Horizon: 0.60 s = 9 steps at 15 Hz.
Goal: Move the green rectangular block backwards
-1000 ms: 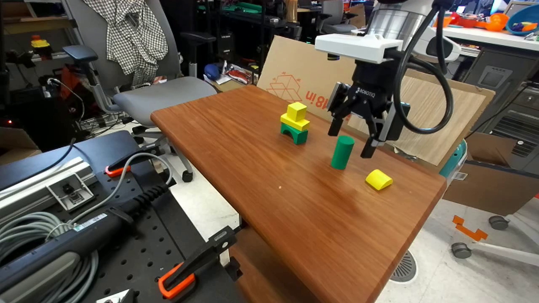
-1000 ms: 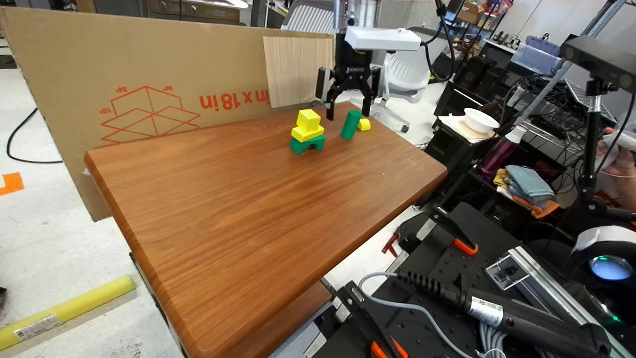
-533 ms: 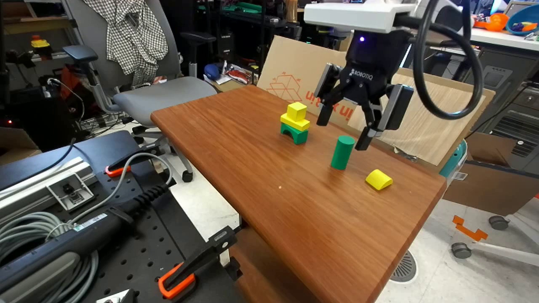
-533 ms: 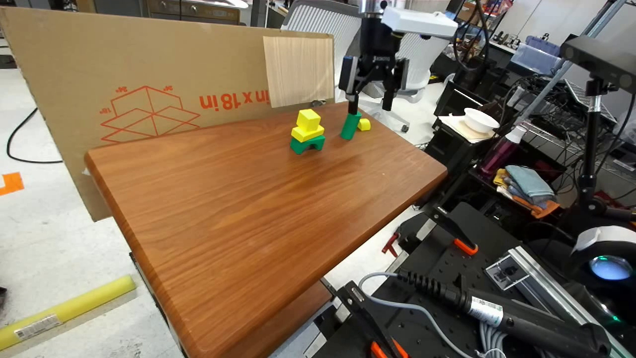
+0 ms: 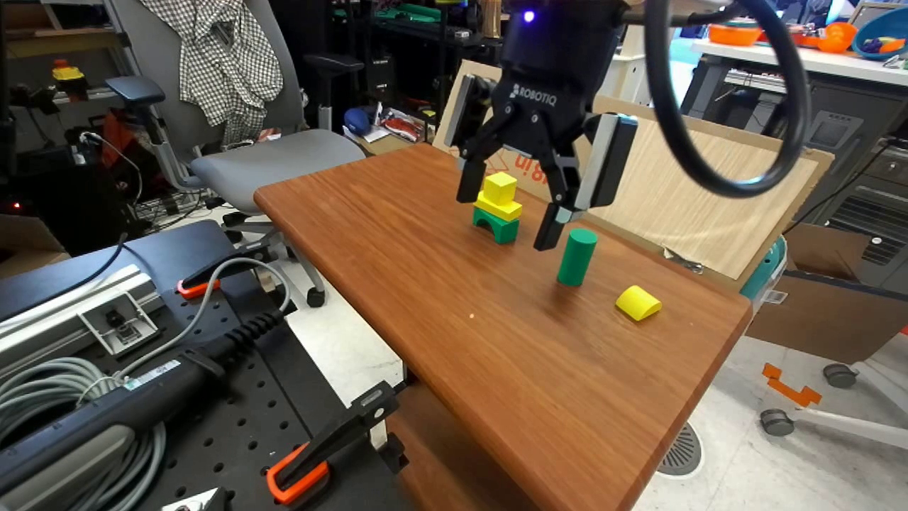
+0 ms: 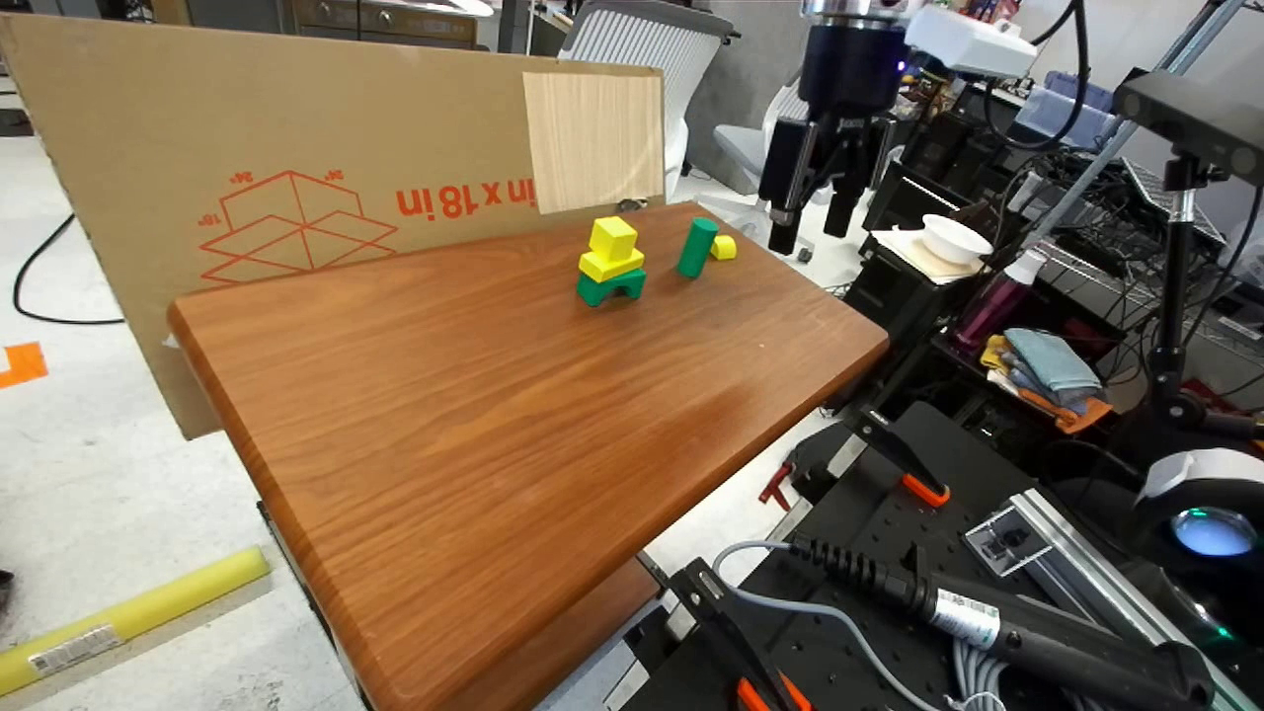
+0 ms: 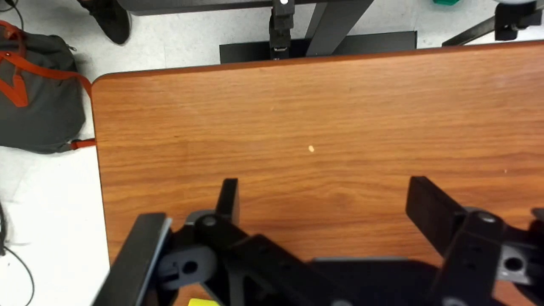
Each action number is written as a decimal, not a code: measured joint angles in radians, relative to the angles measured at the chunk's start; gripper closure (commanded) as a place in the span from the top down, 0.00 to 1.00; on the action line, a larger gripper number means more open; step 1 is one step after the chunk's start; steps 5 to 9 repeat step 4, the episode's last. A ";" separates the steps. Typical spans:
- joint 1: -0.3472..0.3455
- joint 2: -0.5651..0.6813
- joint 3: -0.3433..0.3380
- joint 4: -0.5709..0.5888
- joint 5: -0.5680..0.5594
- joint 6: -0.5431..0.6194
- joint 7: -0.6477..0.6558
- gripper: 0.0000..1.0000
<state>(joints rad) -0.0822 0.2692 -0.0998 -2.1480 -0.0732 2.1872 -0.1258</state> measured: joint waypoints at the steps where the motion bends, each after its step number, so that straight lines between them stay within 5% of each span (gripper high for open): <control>1: 0.001 -0.028 0.004 -0.043 -0.007 0.032 -0.002 1.00; 4: 0.007 -0.091 0.017 -0.148 -0.012 0.130 0.000 1.00; 9: 0.007 -0.091 0.017 -0.148 -0.012 0.130 0.000 1.00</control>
